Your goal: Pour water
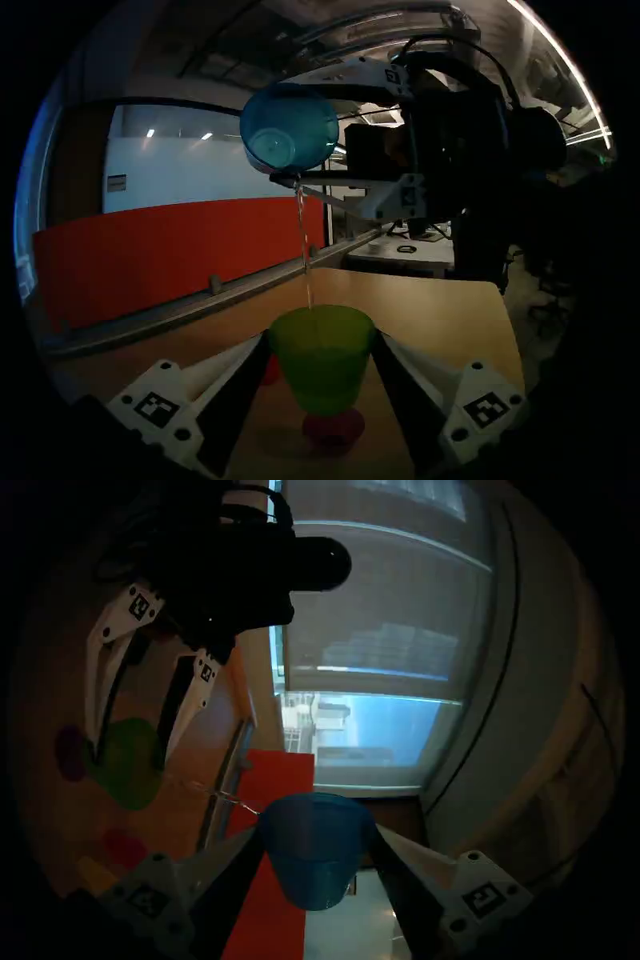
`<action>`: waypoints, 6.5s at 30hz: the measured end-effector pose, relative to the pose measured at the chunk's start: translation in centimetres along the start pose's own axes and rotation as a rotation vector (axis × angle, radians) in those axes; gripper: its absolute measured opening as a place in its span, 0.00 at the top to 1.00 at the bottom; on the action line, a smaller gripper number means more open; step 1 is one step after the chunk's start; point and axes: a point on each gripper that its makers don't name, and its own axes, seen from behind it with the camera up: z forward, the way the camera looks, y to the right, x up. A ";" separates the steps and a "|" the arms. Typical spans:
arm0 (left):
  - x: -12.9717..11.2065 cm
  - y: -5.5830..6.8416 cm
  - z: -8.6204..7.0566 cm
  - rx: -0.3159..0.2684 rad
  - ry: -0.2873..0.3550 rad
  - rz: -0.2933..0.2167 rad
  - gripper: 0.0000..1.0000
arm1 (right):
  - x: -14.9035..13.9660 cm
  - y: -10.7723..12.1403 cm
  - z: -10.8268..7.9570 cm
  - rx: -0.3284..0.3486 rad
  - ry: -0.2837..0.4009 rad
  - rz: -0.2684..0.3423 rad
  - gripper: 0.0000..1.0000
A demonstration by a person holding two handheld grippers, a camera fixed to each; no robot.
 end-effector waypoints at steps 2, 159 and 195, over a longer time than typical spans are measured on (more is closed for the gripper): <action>0.0 0.0 0.0 0.001 0.001 -0.002 0.12 | 0.1 0.2 -0.1 -0.006 0.000 -0.015 0.10; -14.8 -7.4 -3.2 0.113 -0.510 0.042 0.12 | -6.2 -27.4 -8.1 0.487 -0.345 1.527 0.07; -18.3 -7.3 -2.9 0.094 -0.543 -0.017 0.12 | -5.8 -32.1 -7.8 0.554 -0.392 1.491 0.07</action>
